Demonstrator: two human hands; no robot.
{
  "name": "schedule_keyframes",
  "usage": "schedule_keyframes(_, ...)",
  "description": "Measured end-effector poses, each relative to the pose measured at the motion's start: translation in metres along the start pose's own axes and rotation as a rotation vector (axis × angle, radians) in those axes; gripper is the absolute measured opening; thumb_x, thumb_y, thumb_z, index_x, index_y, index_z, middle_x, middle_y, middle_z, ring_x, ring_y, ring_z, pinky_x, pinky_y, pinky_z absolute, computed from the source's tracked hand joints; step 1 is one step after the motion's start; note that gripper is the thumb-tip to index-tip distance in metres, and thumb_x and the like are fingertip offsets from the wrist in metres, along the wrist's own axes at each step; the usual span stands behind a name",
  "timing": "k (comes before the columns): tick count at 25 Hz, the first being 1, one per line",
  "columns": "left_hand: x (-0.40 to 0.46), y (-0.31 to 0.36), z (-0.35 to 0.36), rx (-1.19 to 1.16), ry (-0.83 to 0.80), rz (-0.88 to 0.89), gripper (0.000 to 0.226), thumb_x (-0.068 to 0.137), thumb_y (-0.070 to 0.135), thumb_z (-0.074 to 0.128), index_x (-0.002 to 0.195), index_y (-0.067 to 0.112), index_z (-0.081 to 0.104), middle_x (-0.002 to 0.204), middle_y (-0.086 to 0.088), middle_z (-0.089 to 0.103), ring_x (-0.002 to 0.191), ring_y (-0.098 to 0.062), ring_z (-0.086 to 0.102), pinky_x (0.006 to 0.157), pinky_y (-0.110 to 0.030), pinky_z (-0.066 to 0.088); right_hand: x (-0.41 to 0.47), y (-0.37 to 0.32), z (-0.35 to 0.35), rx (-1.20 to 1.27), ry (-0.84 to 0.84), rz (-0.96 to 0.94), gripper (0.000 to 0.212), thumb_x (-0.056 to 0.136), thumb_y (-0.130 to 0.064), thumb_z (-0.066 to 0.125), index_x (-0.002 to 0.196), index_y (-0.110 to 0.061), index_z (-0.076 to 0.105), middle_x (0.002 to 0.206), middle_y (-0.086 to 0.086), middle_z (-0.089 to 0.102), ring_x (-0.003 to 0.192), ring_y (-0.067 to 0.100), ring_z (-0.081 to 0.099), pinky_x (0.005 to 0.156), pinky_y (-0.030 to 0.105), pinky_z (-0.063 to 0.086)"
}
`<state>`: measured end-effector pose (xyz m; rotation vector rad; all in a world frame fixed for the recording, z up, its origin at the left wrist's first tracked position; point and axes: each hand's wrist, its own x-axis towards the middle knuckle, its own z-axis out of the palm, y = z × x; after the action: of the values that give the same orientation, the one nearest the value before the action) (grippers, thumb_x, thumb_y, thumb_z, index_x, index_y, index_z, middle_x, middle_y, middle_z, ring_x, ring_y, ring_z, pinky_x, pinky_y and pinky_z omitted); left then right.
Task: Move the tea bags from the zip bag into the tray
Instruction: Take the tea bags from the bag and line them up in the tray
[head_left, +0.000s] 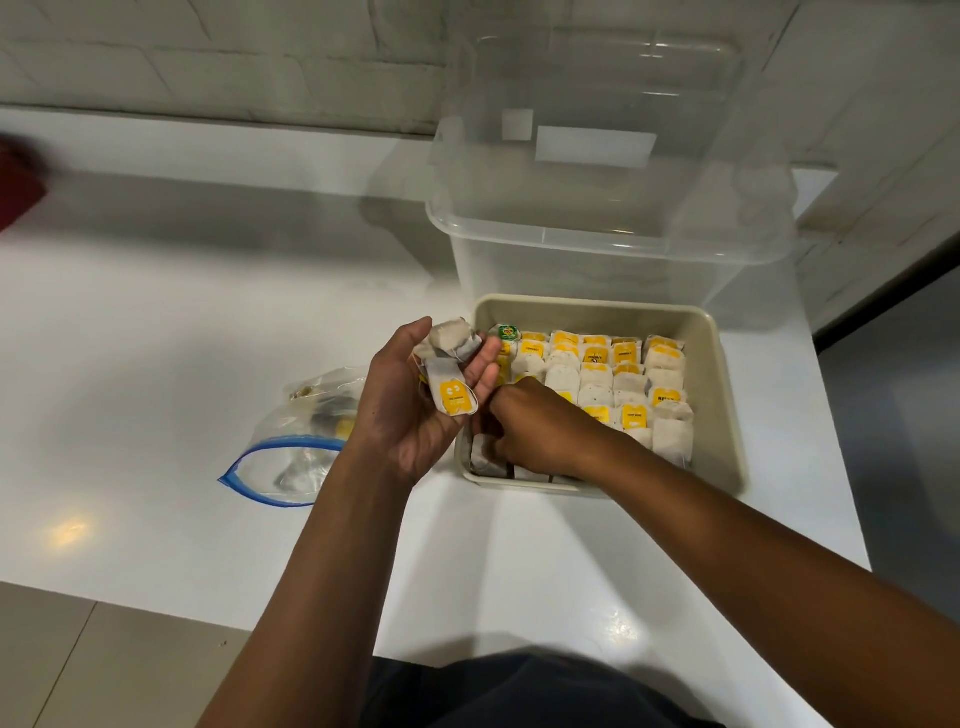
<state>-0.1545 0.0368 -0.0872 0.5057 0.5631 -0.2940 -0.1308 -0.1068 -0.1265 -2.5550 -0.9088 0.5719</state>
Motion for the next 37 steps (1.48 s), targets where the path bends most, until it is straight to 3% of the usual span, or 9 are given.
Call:
schedule_keyframes(5,0.002,0.001,0.002,0.015,0.005,0.016,0.035,0.098,0.035,0.049,0.104,0.005,0.066,0.104,-0.017,0.071,0.103,-0.029,0.070,0.090,-0.038,0.053,-0.001,0.006,-0.002,0.044,0.151,0.045,0.014,0.083,-0.016,0.066,0.096,-0.010,0.065,0.093,0.011,0.068,0.085,0.029,0.063,0.068,0.034,0.049)
schedule_keyframes(9,0.000,-0.002,0.006,-0.046,-0.020,0.044,0.037,0.098,0.034,0.050,0.111,0.002,0.064,0.118,-0.021,0.066,0.109,-0.033,0.068,0.095,-0.042,0.054,-0.016,0.007,-0.032,0.249,0.492,0.094,0.010,0.087,-0.018,0.067,0.096,-0.022,0.070,0.086,-0.008,0.072,0.066,0.010,0.061,0.062,0.022,0.045)
schedule_keyframes(12,-0.009,-0.014,0.016,-0.081,-0.092,0.002,0.043,0.099,0.035,0.048,0.121,0.001,0.060,0.126,-0.025,0.063,0.118,-0.034,0.064,0.099,-0.046,0.051,-0.038,0.002,-0.053,0.478,0.719,0.072,0.014,0.087,-0.014,0.068,0.097,-0.024,0.071,0.085,-0.015,0.067,0.065,0.010,0.059,0.056,0.011,0.041)
schedule_keyframes(14,-0.011,-0.022,0.020,-0.098,-0.099,-0.035,0.040,0.099,0.035,0.047,0.121,0.004,0.058,0.115,-0.021,0.067,0.108,-0.029,0.066,0.096,-0.040,0.052,-0.051,-0.003,-0.052,0.414,0.690,-0.065,0.022,0.086,-0.011,0.068,0.105,-0.022,0.071,0.096,-0.011,0.066,0.079,0.010,0.059,0.067,0.011,0.040)
schedule_keyframes(17,-0.009,-0.029,0.021,-0.108,-0.107,-0.093,0.037,0.098,0.036,0.044,0.119,0.008,0.057,0.102,-0.012,0.064,0.095,-0.021,0.063,0.099,-0.029,0.046,-0.061,0.000,-0.038,0.070,0.533,-0.208,0.039,0.085,-0.018,0.068,0.123,-0.025,0.067,0.119,-0.007,0.059,0.107,0.017,0.052,0.092,0.026,0.044)
schedule_keyframes(25,-0.004,-0.034,0.017,-0.087,-0.129,-0.144,0.052,0.097,0.034,0.043,0.133,-0.002,0.053,0.129,-0.021,0.057,0.122,-0.031,0.059,0.103,-0.042,0.047,-0.068,0.013,-0.028,-0.155,0.501,-0.249,0.060,0.087,-0.028,0.064,0.145,-0.023,0.047,0.123,-0.007,0.062,0.109,0.019,0.051,0.092,0.032,0.042)
schedule_keyframes(30,0.000,-0.033,0.021,-0.164,-0.093,-0.117,0.056,0.094,0.028,0.047,0.142,-0.002,0.045,0.142,-0.025,0.050,0.126,-0.037,0.056,0.110,-0.041,0.042,-0.066,0.023,-0.032,-0.136,0.651,-0.278,0.030,0.091,-0.018,0.059,0.119,-0.019,0.071,0.107,-0.004,0.071,0.094,0.020,0.061,0.080,0.037,0.047)
schedule_keyframes(34,0.000,-0.029,0.018,-0.133,-0.026,-0.058,0.047,0.100,0.034,0.045,0.129,-0.002,0.056,0.120,-0.025,0.064,0.108,-0.039,0.067,0.104,-0.047,0.047,-0.075,0.025,-0.056,0.321,0.768,-0.055,0.017,0.093,-0.013,0.063,0.102,-0.021,0.075,0.086,-0.013,0.071,0.073,-0.001,0.058,0.069,0.018,0.044)
schedule_keyframes(37,-0.002,-0.017,0.012,-0.177,-0.029,-0.042,0.048,0.098,0.032,0.051,0.129,-0.004,0.054,0.123,-0.029,0.063,0.116,-0.043,0.062,0.111,-0.049,0.041,-0.081,0.038,-0.063,0.440,0.615,0.126,0.010,0.092,-0.018,0.064,0.090,-0.023,0.073,0.068,-0.019,0.063,0.060,0.001,0.053,0.059,0.014,0.040)
